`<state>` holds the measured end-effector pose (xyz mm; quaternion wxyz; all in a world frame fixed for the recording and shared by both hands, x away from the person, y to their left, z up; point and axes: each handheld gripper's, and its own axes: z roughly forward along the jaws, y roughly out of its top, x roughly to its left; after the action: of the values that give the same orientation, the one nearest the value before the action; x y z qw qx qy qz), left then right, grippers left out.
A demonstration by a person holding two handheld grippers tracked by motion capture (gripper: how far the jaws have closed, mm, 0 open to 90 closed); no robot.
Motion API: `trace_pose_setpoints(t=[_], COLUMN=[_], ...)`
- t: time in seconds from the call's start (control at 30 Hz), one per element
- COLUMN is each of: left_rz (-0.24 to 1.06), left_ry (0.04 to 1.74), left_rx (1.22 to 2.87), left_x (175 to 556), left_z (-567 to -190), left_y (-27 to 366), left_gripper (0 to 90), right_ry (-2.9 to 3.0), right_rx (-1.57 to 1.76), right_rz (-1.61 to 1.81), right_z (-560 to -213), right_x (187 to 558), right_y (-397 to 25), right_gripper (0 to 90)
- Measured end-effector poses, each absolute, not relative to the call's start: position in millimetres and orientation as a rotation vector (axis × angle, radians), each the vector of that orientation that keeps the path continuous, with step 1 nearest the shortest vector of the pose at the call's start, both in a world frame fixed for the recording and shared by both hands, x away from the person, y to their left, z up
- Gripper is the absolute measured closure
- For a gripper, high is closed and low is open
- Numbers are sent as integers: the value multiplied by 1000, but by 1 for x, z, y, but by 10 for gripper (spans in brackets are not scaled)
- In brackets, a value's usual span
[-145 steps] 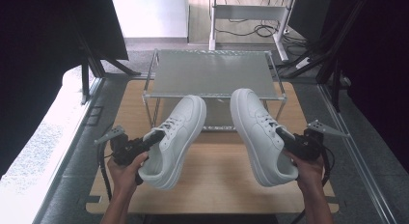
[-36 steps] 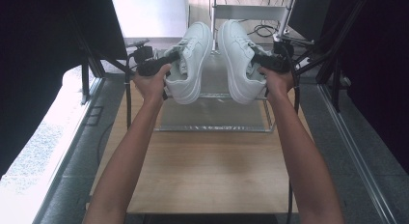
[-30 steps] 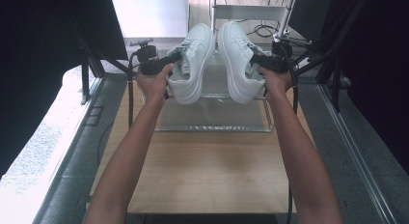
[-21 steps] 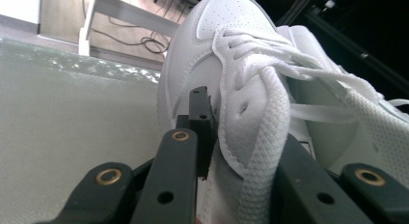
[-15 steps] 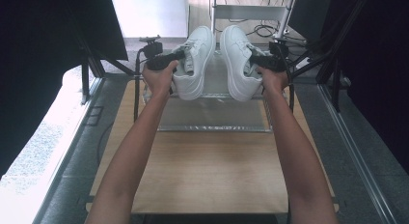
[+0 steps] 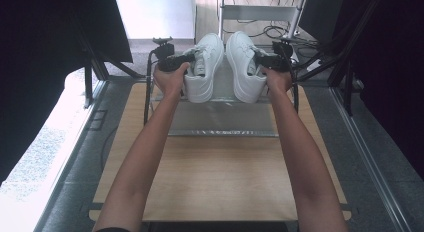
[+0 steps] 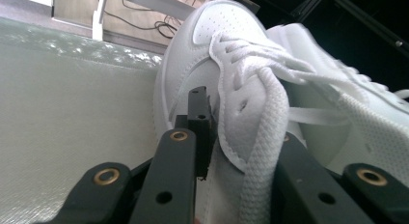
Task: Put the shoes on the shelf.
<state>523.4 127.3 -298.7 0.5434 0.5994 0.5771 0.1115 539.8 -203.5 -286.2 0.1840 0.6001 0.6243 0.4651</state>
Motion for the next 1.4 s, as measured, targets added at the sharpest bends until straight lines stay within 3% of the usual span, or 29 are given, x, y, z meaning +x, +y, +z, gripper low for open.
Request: trace_pose_setpoints(t=[0.17, 0.3, 0.5, 0.7, 0.87, 0.97, 1.17, 1.4], left_rz=[260, 183, 213, 247, 228, 225, 261, 253], left_ry=[1387, 1376, 1301, 1225, 1178, 1168, 1173, 1168], left_rx=[1436, 1406, 1411, 1422, 1426, 1426, 1470, 1569], left_x=[529, 535, 528, 511, 495, 482, 456, 439], left_z=[-303, -309, -301, -286, -281, -281, -286, -308], left_y=[121, 119, 118, 126, 136, 143, 156, 158], left_gripper=[789, 687, 559, 545, 593, 625, 795, 881], right_ry=[1797, 1841, 1812, 1835, 1846, 1845, 1867, 1942], right_rx=[1695, 1667, 1600, 1462, 1364, 1368, 1288, 1241], right_rz=[1251, 1273, 1383, 1411, 1408, 1440, 1357, 1259], right_z=[-287, -291, -288, -272, -261, -262, -268, -291], right_x=[548, 551, 546, 530, 510, 499, 474, 459], right_y=[-195, -188, -187, -194, -199, -207, -220, -222], right_gripper=[796, 639, 488, 465, 492, 554, 699, 829])
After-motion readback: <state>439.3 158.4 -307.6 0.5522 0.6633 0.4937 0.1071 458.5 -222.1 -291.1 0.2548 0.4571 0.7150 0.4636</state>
